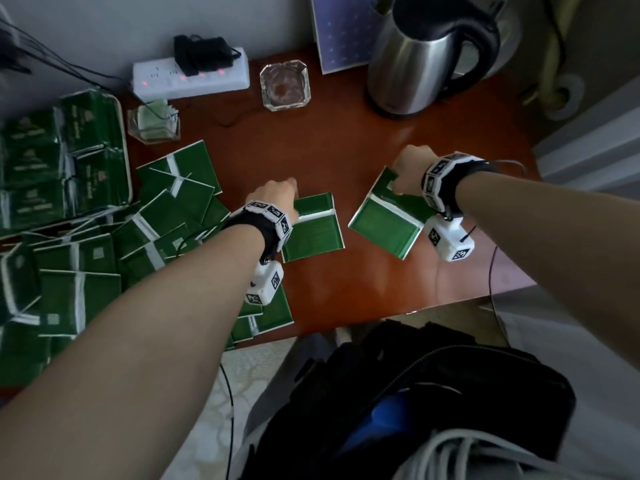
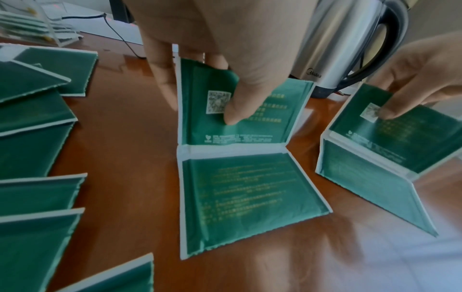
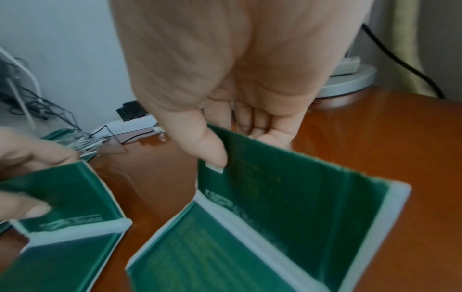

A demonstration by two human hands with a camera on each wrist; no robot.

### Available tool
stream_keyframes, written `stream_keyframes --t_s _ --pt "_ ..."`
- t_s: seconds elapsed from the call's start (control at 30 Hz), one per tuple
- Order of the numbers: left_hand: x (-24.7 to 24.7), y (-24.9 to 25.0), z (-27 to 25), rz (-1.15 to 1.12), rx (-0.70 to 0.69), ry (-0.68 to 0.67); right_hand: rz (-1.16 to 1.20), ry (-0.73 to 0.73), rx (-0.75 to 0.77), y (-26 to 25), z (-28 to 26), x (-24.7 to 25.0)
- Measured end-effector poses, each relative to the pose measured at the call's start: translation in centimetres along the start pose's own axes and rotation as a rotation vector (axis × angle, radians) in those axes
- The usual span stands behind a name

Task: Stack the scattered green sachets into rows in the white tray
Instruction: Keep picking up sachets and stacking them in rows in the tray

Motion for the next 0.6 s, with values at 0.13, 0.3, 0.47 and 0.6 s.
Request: stream_keyframes --t_s 0.13,0.3,0.47,0.6 --pt "0.7 0.3 -0.6 -0.005 0.003 0.019 -0.074 0.039 0.099 -2.0 0.2 1.4" --pt "-3.0 2.1 -2.2 0.013 -0.128 -0.002 -0.198 0.026 0.220 -4.0 -0.6 -2.0" --pt "-11.6 2.9 -5.8 0.079 -0.178 -0.056 -0.231 -0.082 0.221 -3.7 -2.1 -10.6" --pt "-14.8 4.1 -9.4 0.032 -0.176 0.112 -0.222 0.049 0.327 -3.9 -4.3 -14.1"
Point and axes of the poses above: each hand's wrist, its own z-axis towards the middle knuckle, its own x-axis out of the back of the hand, y = z × x, the point moved 7 cm from there along z, towards the middle knuckle, and after that the axes turned 14 degrees about x, right-handed, at the moved point
